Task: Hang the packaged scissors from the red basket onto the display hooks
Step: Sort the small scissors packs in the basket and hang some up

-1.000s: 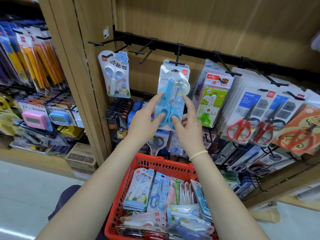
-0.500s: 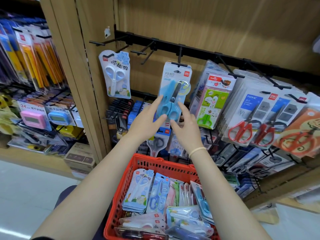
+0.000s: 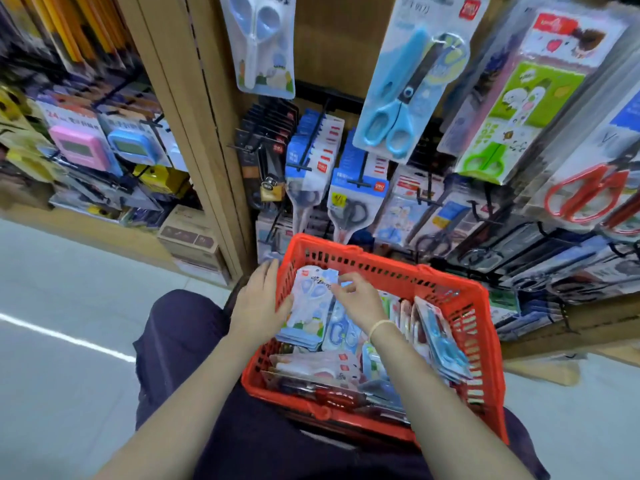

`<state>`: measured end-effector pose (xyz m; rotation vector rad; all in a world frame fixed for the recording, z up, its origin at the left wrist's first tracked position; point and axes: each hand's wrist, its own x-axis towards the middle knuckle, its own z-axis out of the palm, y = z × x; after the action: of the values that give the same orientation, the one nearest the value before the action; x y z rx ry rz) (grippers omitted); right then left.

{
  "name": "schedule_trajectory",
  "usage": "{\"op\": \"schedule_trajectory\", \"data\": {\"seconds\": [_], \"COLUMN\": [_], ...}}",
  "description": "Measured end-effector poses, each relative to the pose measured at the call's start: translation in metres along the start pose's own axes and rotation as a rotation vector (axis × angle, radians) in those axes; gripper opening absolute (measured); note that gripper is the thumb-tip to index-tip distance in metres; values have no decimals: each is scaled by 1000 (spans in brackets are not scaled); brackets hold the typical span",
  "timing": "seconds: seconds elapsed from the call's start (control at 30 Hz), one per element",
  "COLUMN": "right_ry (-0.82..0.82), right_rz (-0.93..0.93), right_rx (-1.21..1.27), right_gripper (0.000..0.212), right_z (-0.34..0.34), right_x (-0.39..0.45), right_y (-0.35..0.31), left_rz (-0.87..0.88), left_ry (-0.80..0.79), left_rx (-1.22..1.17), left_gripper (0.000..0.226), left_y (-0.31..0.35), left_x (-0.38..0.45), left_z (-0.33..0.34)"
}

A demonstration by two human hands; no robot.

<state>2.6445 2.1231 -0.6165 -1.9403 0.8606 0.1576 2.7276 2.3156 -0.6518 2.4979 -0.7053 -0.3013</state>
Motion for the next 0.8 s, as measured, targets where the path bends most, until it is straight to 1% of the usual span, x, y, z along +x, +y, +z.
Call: {"op": "schedule_trajectory", "data": {"seconds": [0.1, 0.2, 0.23, 0.3, 0.37, 0.43, 0.5, 0.53, 0.57, 0.63, 0.67, 0.73, 0.8], "right_ry": [-48, -96, -108, -106, -95, -105, -115, -113, -113, -97, -102, -113, -129], "right_rz": [71, 149, 183, 200, 209, 241, 255, 263, 278, 309, 307, 289, 268], "right_rx": [8, 42, 68, 82, 100, 170, 225, 248, 266, 307, 335, 373, 364], "right_gripper": [38, 46, 44, 33, 30, 27, 19, 19, 26, 48, 53, 54, 50], "right_z": [27, 44, 48, 56, 62, 67, 72, 75, 77, 82, 83, 81, 72], "right_x": [8, 16, 19, 25, 29, 28, 28, 29, 29, 32, 32, 31, 26], "right_y": [18, 32, 36, 43, 47, 47, 46, 46, 45, 48, 49, 53, 54], "left_rz": [-87, -80, -73, -72, -81, -98, -108, -108, -111, -124, -126, -132, -148], "left_ry": [-58, -54, -58, -67, -82, -92, -110, -116, -120, -128, -129, -130, -132], "left_rx": [-103, -143, -152, -180, -223, -268, -302, -314, -325, -339, -342, -344, -336], "left_gripper": [79, 81, 82, 83, 86, 90, 93, 94, 95, 96, 96, 96, 97], "left_y": [-9, -10, -12, -13, -14, -15, -17, -18, -19, -19, -18, -18, -18], "left_x": [-13, -12, -11, -11, -11, -10, -10, -10, -9, -9, -9, -9, -9], "left_z": [14, 18, 19, 20, 20, 20, 21, 22, 22, 22, 21, 21, 22]}}
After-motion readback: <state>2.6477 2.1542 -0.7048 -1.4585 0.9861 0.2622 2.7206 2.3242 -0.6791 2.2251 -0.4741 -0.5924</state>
